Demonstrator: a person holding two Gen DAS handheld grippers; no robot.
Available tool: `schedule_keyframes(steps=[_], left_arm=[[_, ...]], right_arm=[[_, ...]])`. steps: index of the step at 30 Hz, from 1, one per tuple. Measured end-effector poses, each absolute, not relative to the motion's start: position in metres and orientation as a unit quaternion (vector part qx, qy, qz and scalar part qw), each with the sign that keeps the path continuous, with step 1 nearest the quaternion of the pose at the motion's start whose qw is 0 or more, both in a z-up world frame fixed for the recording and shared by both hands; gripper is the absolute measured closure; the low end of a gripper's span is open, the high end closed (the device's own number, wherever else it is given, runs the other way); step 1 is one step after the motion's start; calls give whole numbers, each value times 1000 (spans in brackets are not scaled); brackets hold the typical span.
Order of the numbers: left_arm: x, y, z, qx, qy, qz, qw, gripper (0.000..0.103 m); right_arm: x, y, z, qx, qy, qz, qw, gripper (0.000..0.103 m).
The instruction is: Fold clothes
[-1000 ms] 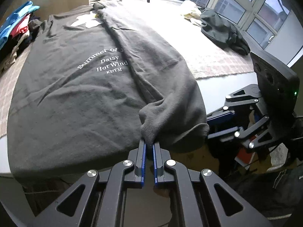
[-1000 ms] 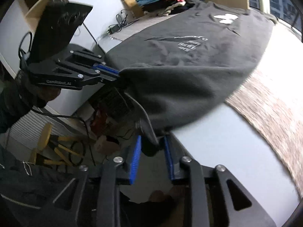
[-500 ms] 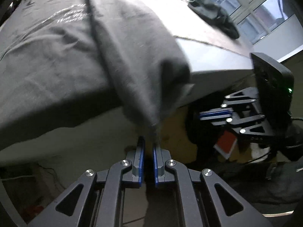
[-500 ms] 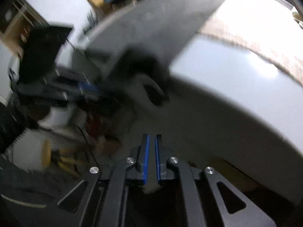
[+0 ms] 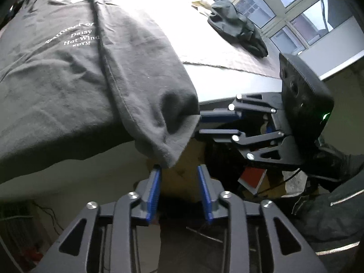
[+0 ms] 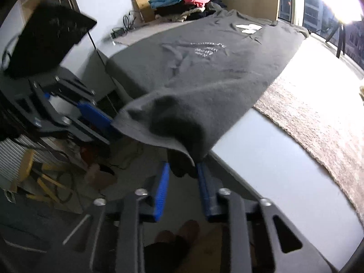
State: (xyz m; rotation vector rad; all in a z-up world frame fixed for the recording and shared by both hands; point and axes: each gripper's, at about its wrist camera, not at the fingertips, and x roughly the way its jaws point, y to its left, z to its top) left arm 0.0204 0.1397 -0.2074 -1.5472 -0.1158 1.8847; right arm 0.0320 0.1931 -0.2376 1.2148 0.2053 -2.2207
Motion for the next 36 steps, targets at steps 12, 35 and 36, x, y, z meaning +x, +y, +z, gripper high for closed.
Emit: schedule_keyframes(steps=[12, 35, 36], left_arm=[[19, 135, -162, -556, -33, 754, 348, 99], [-4, 130, -210, -600, -17, 733, 321, 96], [2, 131, -206, -597, -19, 733, 325, 95]], right_arm=[[56, 203, -192, 396, 26, -881, 258, 101], [-18, 199, -264, 539, -121, -769, 323, 100], [-15, 200, -261, 543, -115, -766, 323, 100]])
